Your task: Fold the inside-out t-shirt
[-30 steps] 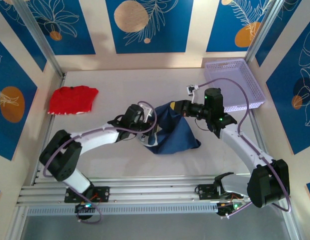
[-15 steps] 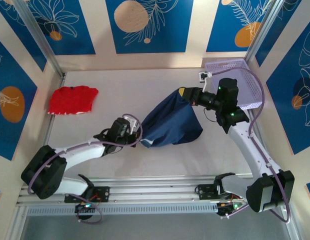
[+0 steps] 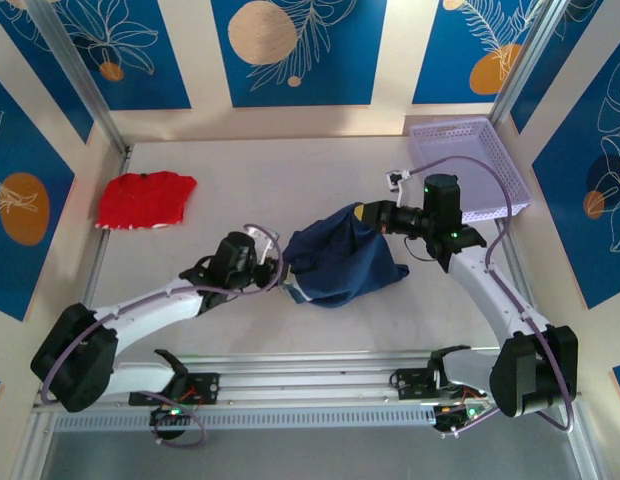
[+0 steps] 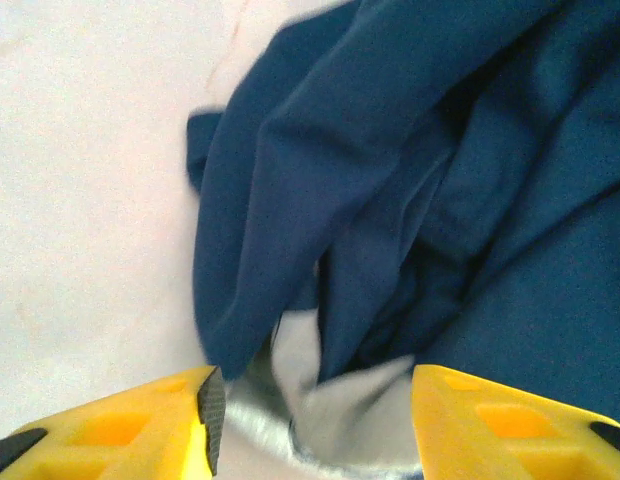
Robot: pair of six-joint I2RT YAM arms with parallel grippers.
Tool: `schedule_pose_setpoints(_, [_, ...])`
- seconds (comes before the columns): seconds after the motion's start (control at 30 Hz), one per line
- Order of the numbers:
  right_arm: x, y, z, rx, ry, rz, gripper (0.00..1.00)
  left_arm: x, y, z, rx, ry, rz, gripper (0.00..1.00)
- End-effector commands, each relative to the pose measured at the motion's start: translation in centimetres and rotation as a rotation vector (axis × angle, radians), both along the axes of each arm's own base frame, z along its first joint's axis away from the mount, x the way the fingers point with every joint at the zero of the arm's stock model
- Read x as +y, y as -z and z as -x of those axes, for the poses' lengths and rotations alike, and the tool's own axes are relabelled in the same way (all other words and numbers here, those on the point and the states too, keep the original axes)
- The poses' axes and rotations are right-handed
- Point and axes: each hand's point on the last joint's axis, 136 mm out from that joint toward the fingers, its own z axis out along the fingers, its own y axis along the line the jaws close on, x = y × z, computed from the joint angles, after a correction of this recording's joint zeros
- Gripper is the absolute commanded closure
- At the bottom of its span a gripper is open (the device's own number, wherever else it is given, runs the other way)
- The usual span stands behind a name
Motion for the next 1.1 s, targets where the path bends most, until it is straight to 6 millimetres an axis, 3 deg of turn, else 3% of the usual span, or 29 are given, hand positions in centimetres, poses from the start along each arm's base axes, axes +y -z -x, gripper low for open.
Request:
schedule_pose_setpoints(0.0, [0.4, -0.3, 1.3, -0.023, -0.05, 0.003, 1.0, -2.4, -2.0, -1.4, -0.061, 0.082, -0.009, 0.44])
schedule_pose_setpoints(0.3, [0.5, -1.2, 1.8, -0.051, -0.067, 0.006, 1.0, -8.2, 0.6, -6.6, -0.038, 0.236, -0.12, 0.3])
schedule_pose_setpoints(0.37, [0.3, -1.3, 1.9, -0.062, -0.064, 0.019, 1.0, -9.7, 0.9, -7.8, -0.021, 0.256, -0.105, 0.33])
schedule_pose_setpoints(0.43, [0.0, -1.3, 2.0, -0.074, -0.048, 0.048, 1.0, -11.1, 0.4, -8.5, -0.001, 0.28, -0.056, 0.51])
schedule_pose_setpoints(0.53, [-1.6, -1.4, 1.4, -0.096, 0.043, 0.144, 1.0, -12.0, -2.5, -8.0, 0.029, 0.33, 0.073, 0.86])
schedule_pose_setpoints(0.6, [-3.0, -1.1, 0.8, -0.107, 0.13, 0.234, 1.0, -11.9, -5.7, -6.3, 0.056, 0.397, 0.181, 1.0])
schedule_pose_setpoints(0.7, [-3.9, -1.7, 0.3, -0.151, 0.197, 0.286, 0.98, -11.0, -10.5, -2.7, 0.075, 0.505, 0.297, 1.0])
schedule_pose_setpoints(0.8, [-3.8, -3.3, 0.0, -0.221, 0.209, 0.263, 0.97, -9.4, -13.8, -0.3, 0.066, 0.537, 0.364, 1.0])
schedule_pose_setpoints(0.97, [-3.7, -5.8, -0.2, -0.309, 0.219, 0.236, 0.97, -6.8, -18.5, 1.3, 0.03, 0.529, 0.466, 1.0])
schedule_pose_setpoints(1.07, [-3.7, -5.8, -0.8, -0.292, 0.232, 0.246, 0.96, -5.4, -21.0, 1.7, -0.027, 0.512, 0.507, 1.0])
